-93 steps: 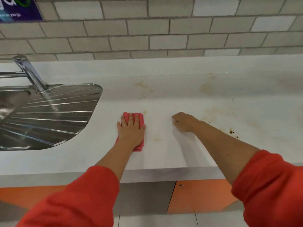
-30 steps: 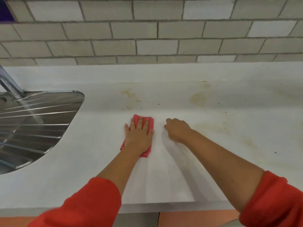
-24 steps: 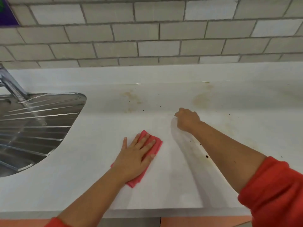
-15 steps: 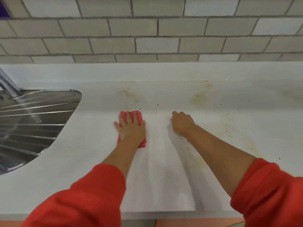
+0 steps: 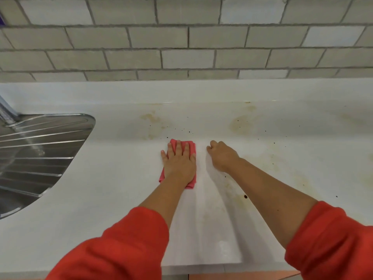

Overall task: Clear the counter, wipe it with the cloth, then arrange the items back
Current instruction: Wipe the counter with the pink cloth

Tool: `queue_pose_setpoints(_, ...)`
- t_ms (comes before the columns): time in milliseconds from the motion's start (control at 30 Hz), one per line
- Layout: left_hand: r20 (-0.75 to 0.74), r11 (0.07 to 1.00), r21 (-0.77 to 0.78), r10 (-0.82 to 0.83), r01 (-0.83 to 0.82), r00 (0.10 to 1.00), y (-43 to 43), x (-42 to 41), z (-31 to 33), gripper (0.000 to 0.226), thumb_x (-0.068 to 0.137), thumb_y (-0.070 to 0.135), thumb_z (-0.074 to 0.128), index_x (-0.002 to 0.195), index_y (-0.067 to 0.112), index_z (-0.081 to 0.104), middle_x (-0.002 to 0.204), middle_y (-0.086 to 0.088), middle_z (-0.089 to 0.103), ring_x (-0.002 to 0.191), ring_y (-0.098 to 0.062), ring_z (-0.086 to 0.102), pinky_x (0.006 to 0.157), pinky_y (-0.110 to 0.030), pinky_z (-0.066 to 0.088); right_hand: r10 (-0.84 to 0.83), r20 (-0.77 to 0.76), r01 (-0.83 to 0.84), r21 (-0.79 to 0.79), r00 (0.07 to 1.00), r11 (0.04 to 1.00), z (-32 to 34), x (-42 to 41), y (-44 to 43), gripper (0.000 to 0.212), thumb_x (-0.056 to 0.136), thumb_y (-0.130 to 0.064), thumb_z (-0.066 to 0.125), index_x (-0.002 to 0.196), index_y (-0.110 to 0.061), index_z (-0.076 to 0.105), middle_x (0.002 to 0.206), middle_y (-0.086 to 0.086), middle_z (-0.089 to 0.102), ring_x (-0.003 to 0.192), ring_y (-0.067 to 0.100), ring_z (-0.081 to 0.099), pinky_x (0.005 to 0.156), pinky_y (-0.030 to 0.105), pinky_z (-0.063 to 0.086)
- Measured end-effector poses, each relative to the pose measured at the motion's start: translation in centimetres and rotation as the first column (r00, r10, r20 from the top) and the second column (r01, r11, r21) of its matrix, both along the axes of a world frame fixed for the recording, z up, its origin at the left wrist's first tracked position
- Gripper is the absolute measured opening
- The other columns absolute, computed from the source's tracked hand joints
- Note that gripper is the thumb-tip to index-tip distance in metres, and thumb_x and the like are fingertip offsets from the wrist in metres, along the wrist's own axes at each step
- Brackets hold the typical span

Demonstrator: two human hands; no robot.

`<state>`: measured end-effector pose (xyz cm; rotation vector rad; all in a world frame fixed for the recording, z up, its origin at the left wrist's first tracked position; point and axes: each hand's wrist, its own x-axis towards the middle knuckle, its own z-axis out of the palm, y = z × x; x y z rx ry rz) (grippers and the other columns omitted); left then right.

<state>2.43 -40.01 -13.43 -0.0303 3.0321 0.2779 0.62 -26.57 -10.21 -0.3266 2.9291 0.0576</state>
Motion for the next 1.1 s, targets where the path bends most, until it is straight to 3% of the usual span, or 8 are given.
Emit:
queue_pose_setpoints(100, -0.04, 0.998, 0.059, -0.007, 0.01, 0.999, 0.4, 0.5, 0.1, 0.053, 0.1, 0.031, 0.011, 0.15, 0.016, 0.0, 0.159, -0.007, -0.003, 0.146, -0.029, -0.009, 0.117, -0.047, -0.006, -0.017, -0.01, 0.017, 0.028, 1.0, 0.999, 0.3, 0.0, -0.6, 0.043, 0.091, -0.002, 0.037, 0.133, -0.009, 0.043, 0.133, 0.008, 0.036, 0.12, 0.025, 0.039, 0.085, 0.033, 0.037)
queue_pose_setpoints(233, -0.105, 0.947, 0.322, 0.021, 0.015, 0.994, -0.8, 0.6, 0.3, 0.051, 0.098, 0.019, 0.023, 0.148, 0.012, 0.019, 0.158, -0.006, 0.012, 0.147, -0.023, 0.001, 0.118, -0.041, -0.003, 0.04, -0.06, -0.042, -0.025, 0.997, 0.999, -0.3, 1.0, -3.3, 0.048, 0.095, -0.011, 0.035, 0.142, -0.015, 0.032, 0.138, 0.008, 0.035, 0.126, 0.027, 0.033, 0.095, 0.036, 0.034)
queue_pose_setpoints(367, -0.092, 0.988, 0.131, -0.074, 0.086, 0.993, -1.8, 0.8, -0.3, 0.052, 0.1, 0.023, 0.022, 0.15, 0.014, 0.011, 0.159, -0.002, 0.005, 0.147, -0.021, -0.002, 0.117, -0.044, 0.001, 0.125, -0.145, -0.117, 0.063, 0.981, 0.991, -1.1, 2.0, -4.0, 0.044, 0.096, -0.014, 0.036, 0.139, -0.01, 0.033, 0.145, 0.006, 0.029, 0.132, 0.028, 0.027, 0.104, 0.039, 0.028)
queue_pose_setpoints(500, -0.061, 0.997, 0.048, -0.059, 0.062, 0.996, -2.2, 0.7, -0.2, 0.052, 0.101, 0.028, 0.017, 0.15, 0.016, 0.007, 0.159, 0.0, 0.001, 0.147, -0.02, -0.003, 0.117, -0.046, 0.001, 0.242, -0.145, -0.215, 0.184, 0.959, 0.959, -0.4, 2.2, -2.7, 0.047, 0.093, -0.008, 0.036, 0.139, -0.012, 0.036, 0.149, 0.005, 0.021, 0.137, 0.027, 0.019, 0.109, 0.044, 0.022)
queue_pose_setpoints(633, -0.01, 0.999, 0.001, -0.044, 0.044, 0.999, -1.2, 2.7, -0.1, 0.054, 0.1, 0.044, 0.013, 0.15, 0.029, -0.001, 0.158, -0.003, -0.009, 0.146, -0.025, -0.011, 0.116, -0.046, -0.007, 0.123, -0.107, -0.109, 0.131, 0.987, 0.985, 1.0, -0.8, -0.2, 0.05, 0.091, -0.003, 0.038, 0.14, -0.014, 0.039, 0.146, 0.008, 0.027, 0.134, 0.028, 0.025, 0.106, 0.043, 0.028)
queue_pose_setpoints(767, -0.003, 0.996, -0.018, -0.084, 0.084, 0.996, -2.6, 5.0, -0.4, 0.053, 0.099, 0.048, 0.014, 0.148, 0.035, -0.001, 0.158, 0.001, -0.01, 0.146, -0.023, -0.013, 0.116, -0.046, -0.008, 0.009, 0.035, -0.011, 0.056, 0.999, 0.998, 0.7, -2.9, 0.8, 0.05, 0.092, 0.001, 0.035, 0.14, -0.009, 0.038, 0.143, 0.008, 0.032, 0.129, 0.029, 0.037, 0.101, 0.04, 0.035)
queue_pose_setpoints(1000, 0.025, 0.967, -0.093, 0.242, -0.238, 0.97, -4.5, 1.4, -0.3, 0.057, 0.099, 0.043, 0.011, 0.151, 0.023, 0.001, 0.158, -0.01, -0.006, 0.145, -0.033, -0.008, 0.117, -0.051, 0.0, -0.065, 0.04, 0.065, -0.004, 0.997, 0.998, 0.4, -3.1, -0.4, 0.044, 0.091, 0.005, 0.035, 0.134, 0.001, 0.043, 0.144, 0.007, 0.032, 0.122, 0.032, 0.046, 0.087, 0.033, 0.044)
queue_pose_setpoints(1100, 0.02, 0.994, -0.065, 0.084, -0.083, 0.996, -1.1, 1.4, -0.3, 0.056, 0.099, 0.044, 0.011, 0.15, 0.025, -0.001, 0.158, -0.008, -0.009, 0.145, -0.031, -0.013, 0.116, -0.048, -0.005, -0.079, 0.054, 0.079, 0.002, 0.995, 0.997, 0.2, -3.3, -0.9, 0.046, 0.09, 0.007, 0.035, 0.136, 0.002, 0.04, 0.15, 0.007, 0.026, 0.123, 0.034, 0.045, 0.085, 0.033, 0.044)
